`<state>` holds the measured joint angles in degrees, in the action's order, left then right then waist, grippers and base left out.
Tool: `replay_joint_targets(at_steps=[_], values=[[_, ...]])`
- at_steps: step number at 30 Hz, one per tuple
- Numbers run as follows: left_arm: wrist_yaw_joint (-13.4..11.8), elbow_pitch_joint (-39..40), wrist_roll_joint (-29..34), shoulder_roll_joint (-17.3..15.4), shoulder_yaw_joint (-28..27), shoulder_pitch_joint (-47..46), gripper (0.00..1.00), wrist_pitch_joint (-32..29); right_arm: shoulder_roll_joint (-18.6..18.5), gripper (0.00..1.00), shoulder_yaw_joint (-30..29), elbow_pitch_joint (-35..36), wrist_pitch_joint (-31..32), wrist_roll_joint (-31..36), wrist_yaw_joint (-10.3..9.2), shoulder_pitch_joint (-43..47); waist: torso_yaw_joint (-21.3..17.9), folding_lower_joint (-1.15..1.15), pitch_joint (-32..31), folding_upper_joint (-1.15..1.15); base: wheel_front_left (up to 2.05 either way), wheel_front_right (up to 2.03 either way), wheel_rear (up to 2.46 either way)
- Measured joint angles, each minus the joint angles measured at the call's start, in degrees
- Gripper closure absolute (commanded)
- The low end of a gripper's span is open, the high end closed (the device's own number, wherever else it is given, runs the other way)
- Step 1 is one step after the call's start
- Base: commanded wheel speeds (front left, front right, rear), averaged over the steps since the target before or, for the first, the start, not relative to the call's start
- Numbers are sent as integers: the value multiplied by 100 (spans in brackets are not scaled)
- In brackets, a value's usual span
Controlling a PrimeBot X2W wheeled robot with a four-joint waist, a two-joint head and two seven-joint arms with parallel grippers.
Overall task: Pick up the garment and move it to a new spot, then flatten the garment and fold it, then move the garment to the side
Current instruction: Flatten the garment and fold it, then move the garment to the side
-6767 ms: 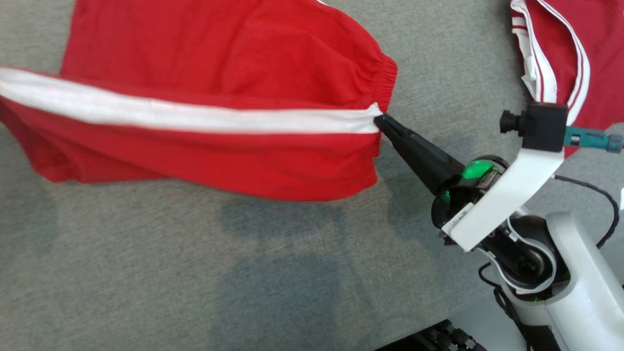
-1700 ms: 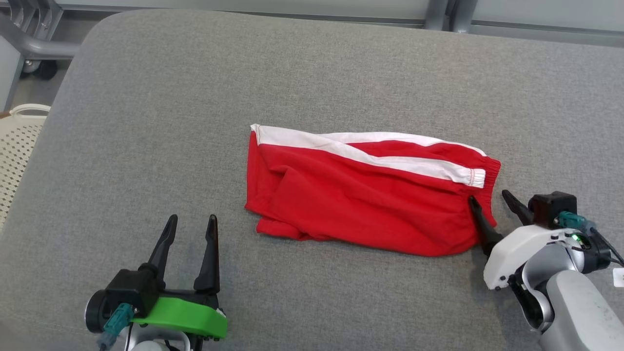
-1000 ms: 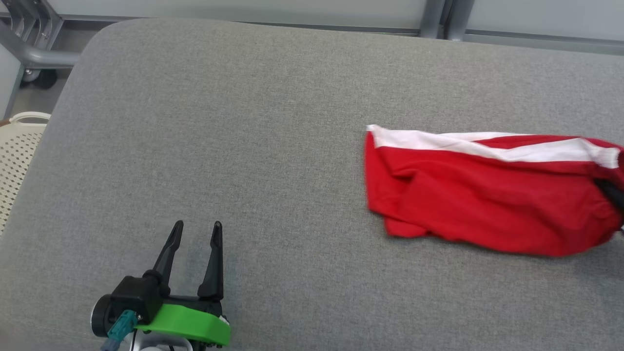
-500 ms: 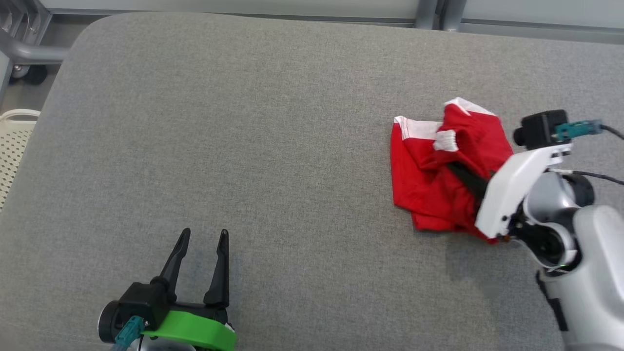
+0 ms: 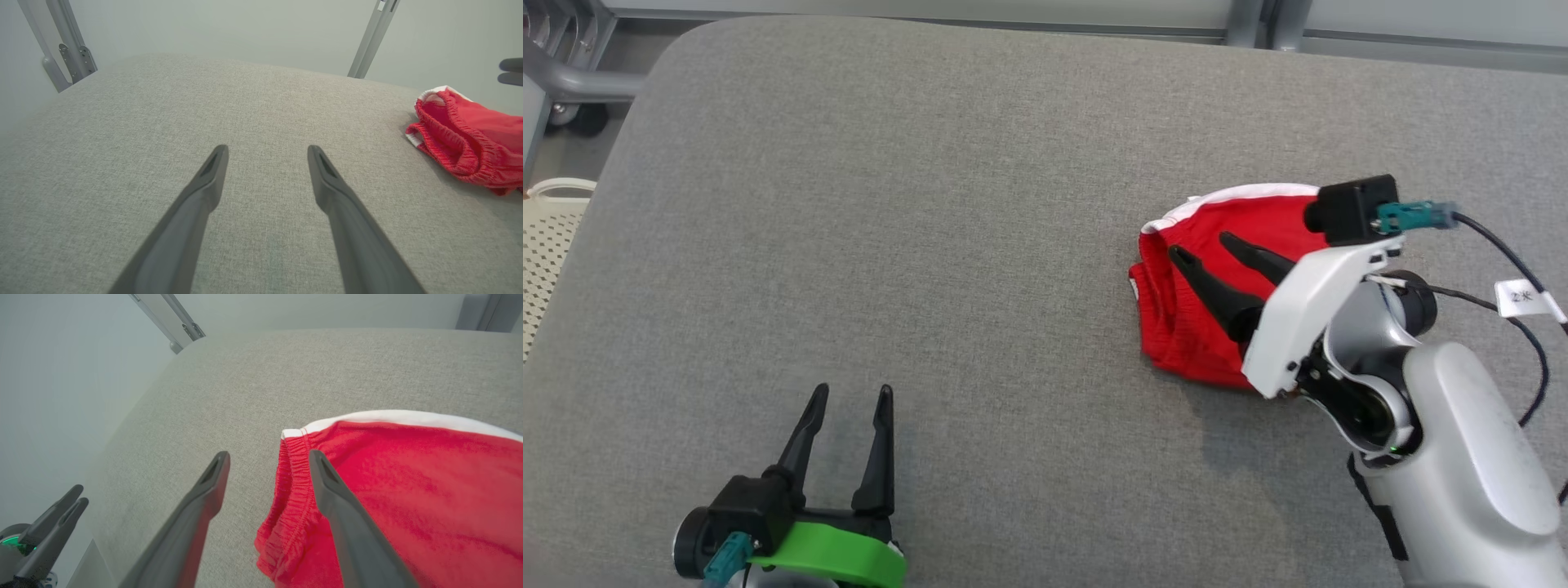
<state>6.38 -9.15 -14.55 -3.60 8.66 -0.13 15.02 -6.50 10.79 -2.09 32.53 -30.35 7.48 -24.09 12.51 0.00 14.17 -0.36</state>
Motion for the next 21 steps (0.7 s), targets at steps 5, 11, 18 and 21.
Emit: replay_joint_targets(at_steps=[5,11,18,21], values=[[8,141,32,-4,-163,106,0,0,-324,0,-990,890,495,-98,0,546,-149,0,9,0,0,0,0],[32,213,59,3,-111,82,0,1,-396,0,-1706,890,878,166,0,756,-235,0,193,0,0,0,0],[66,238,68,8,-98,-129,0,1,-88,0,-1806,291,925,444,0,544,-264,0,486,0,0,0,0],[68,219,92,8,-112,-171,0,1,9,0,-1766,-77,813,584,0,397,-246,0,560,0,0,0,0]])
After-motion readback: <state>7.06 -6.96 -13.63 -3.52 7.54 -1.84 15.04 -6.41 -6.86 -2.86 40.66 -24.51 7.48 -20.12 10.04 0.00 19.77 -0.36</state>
